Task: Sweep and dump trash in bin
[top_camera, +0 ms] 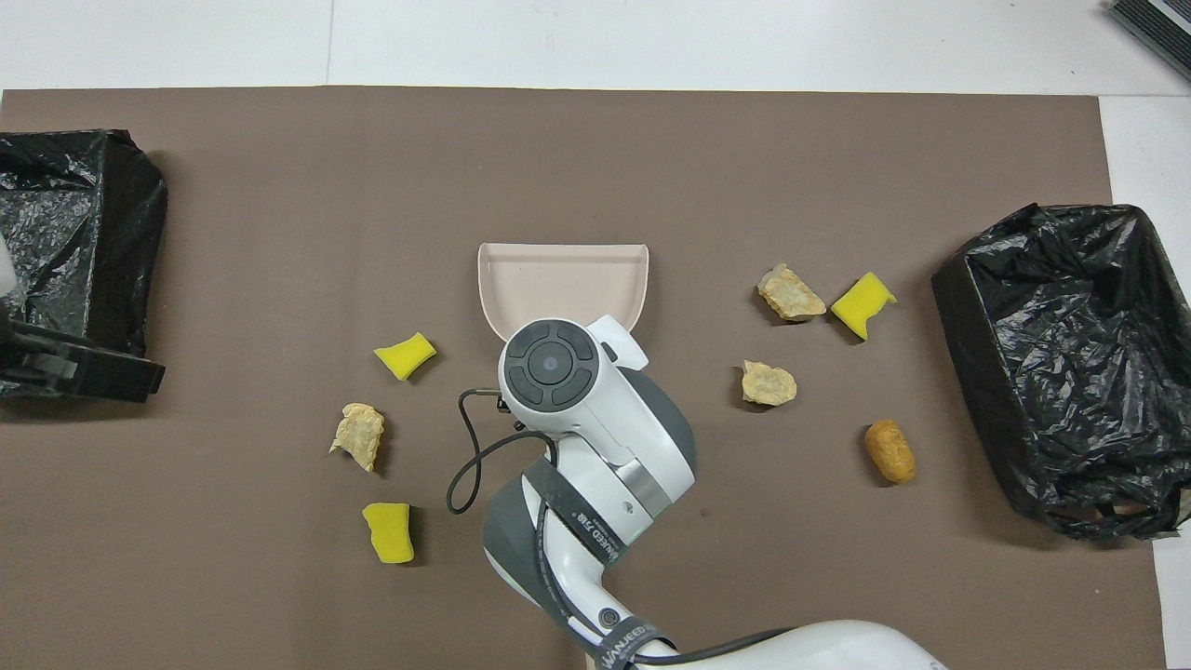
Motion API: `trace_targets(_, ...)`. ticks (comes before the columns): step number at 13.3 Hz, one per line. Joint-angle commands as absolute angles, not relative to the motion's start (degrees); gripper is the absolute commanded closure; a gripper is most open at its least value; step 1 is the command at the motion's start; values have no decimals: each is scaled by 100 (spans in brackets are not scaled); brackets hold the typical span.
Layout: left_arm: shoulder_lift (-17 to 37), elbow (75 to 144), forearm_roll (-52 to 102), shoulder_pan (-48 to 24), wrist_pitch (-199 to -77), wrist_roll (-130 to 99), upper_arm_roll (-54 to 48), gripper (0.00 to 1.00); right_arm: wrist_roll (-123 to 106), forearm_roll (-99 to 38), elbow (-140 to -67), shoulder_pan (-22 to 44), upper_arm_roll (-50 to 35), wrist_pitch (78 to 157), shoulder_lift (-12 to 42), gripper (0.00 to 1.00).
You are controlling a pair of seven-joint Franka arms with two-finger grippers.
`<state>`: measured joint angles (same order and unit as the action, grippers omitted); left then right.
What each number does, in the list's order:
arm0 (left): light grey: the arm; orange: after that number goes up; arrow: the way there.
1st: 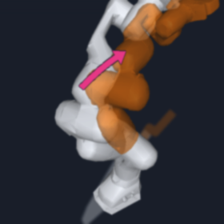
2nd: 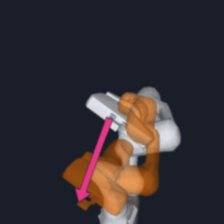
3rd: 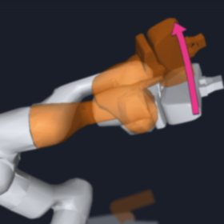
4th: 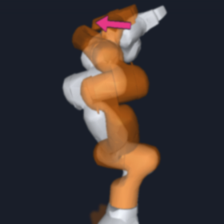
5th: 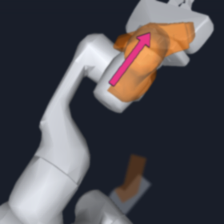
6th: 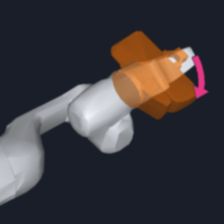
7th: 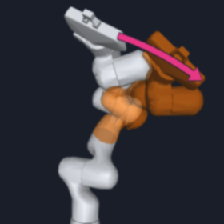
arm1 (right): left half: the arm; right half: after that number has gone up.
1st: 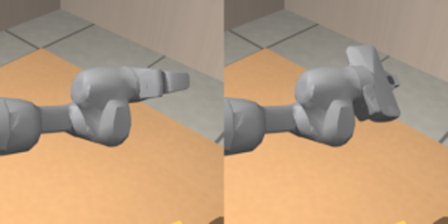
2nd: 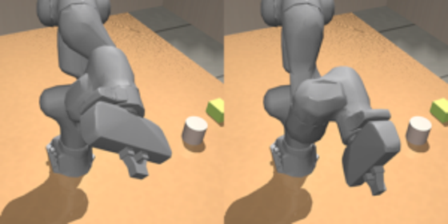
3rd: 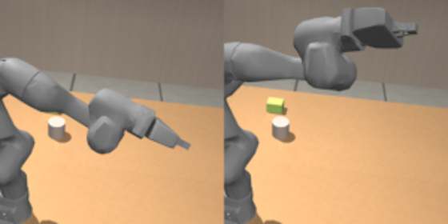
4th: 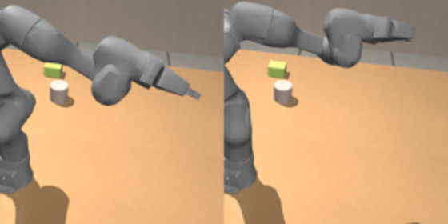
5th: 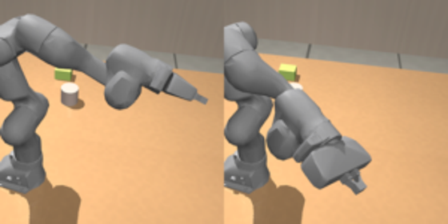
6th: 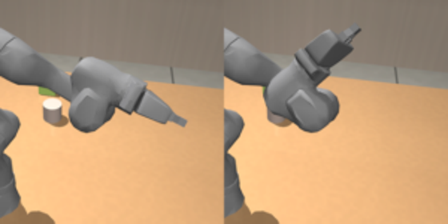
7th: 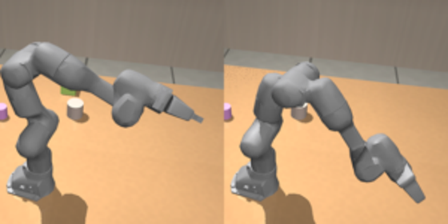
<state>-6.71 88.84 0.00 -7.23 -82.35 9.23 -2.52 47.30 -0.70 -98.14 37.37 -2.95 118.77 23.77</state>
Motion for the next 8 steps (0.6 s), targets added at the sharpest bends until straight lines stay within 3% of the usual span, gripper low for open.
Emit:
trace_targets(1, -888, 9140, 70, -747, -8191, 870, -229, 0, 4790, 44, -10090, 3727, -290, 12015, 2162, 24)
trace_targets(4, -1185, 9577, 79, -773, -8226, 818, -246, 0, 4746, 140, -10011, 3709, -290, 12111, 2215, 28)
trace_targets(5, -1343, 9780, 79, -869, -8235, 739, -307, 0, 4737, 210, -9976, 3718, -290, 12146, 2224, 47)
trace_targets(6, -1484, 10035, 79, -940, -8261, 660, -308, 0, 4737, 220, -9976, 3718, -290, 12164, 2224, 76)
trace_targets(7, -1616, 10350, 88, -1071, -8279, 555, -316, 0, 4729, 211, -9993, 3718, -290, 12234, 2224, 97)
trace_targets(8, -1765, 10641, 88, -1298, -8366, 371, -316, 0, 4694, 211, -9984, 3718, -290, 12234, 2232, 100)
